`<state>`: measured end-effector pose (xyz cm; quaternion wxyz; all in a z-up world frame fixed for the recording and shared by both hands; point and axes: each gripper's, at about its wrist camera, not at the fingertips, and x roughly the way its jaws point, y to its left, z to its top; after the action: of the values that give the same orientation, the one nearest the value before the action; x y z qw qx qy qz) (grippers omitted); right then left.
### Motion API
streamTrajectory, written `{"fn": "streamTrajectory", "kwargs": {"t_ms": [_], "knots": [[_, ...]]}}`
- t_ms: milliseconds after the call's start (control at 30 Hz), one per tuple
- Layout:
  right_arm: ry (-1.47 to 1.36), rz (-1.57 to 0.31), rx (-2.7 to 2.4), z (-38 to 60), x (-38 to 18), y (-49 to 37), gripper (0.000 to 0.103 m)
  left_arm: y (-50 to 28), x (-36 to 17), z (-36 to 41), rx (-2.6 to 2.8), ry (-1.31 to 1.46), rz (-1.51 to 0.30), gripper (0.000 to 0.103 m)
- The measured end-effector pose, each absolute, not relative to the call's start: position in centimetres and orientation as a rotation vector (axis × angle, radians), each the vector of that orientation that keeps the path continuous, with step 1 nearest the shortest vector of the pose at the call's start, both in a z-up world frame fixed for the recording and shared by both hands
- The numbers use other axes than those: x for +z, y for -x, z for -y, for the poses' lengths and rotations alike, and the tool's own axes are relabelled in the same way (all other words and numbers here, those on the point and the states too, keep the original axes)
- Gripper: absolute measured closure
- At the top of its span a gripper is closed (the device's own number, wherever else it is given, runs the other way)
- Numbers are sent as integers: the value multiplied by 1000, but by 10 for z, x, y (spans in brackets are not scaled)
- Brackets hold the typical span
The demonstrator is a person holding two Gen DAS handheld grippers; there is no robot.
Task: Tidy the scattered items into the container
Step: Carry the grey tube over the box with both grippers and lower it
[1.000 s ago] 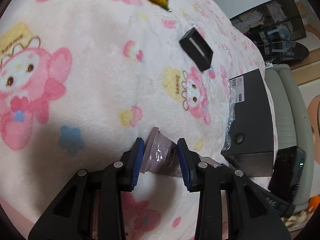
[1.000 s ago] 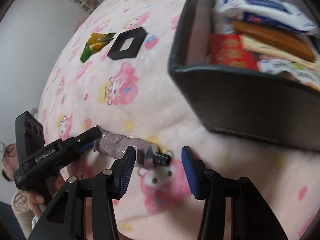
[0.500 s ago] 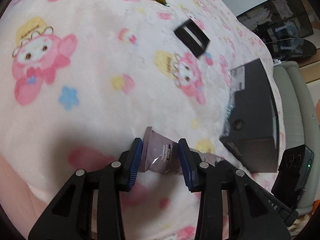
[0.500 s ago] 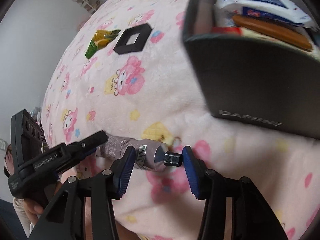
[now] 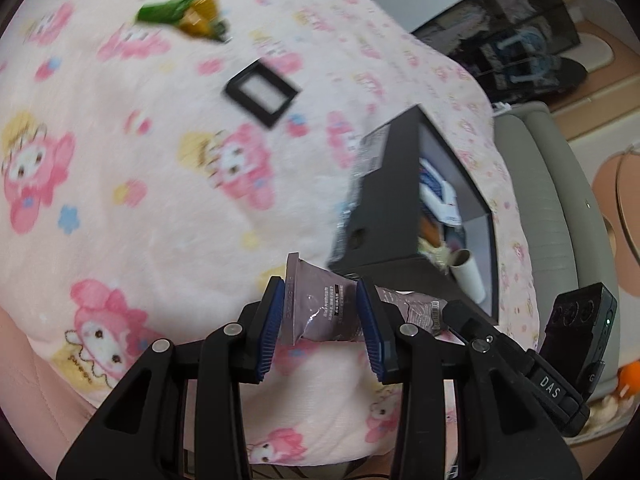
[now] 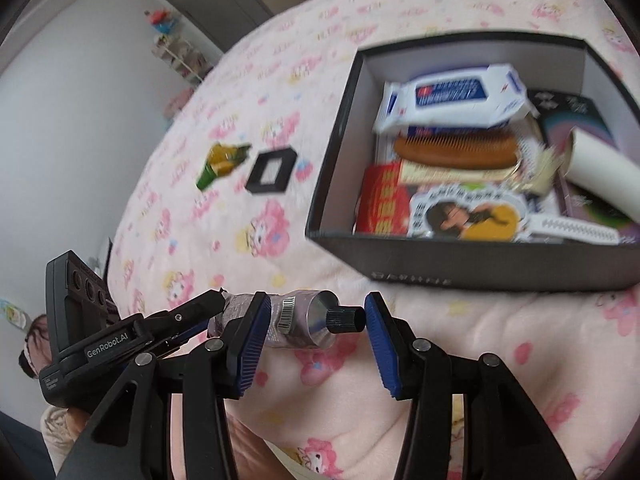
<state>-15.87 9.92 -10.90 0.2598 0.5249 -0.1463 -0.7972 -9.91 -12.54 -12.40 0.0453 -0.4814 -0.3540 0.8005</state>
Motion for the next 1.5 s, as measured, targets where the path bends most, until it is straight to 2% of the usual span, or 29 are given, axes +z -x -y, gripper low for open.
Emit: {"fn": "streamTrajectory", "kwargs": {"t_ms": [333, 800, 1100, 1500], "knots": [[-1319, 504, -2248, -154, -73, 166, 58, 126, -93, 85, 2421, 1400, 972, 66], [-1265, 609, -2406, -229, -59, 197, 58, 202, -81, 9, 2350, 1355, 817, 66], [-1307, 666, -2447, -265, -74, 212, 58, 227, -97, -28, 2322, 1397, 745, 66], [-1402, 625, -2440, -270, -108, 224, 58, 236, -122, -38, 2310, 1494, 680, 66]]}}
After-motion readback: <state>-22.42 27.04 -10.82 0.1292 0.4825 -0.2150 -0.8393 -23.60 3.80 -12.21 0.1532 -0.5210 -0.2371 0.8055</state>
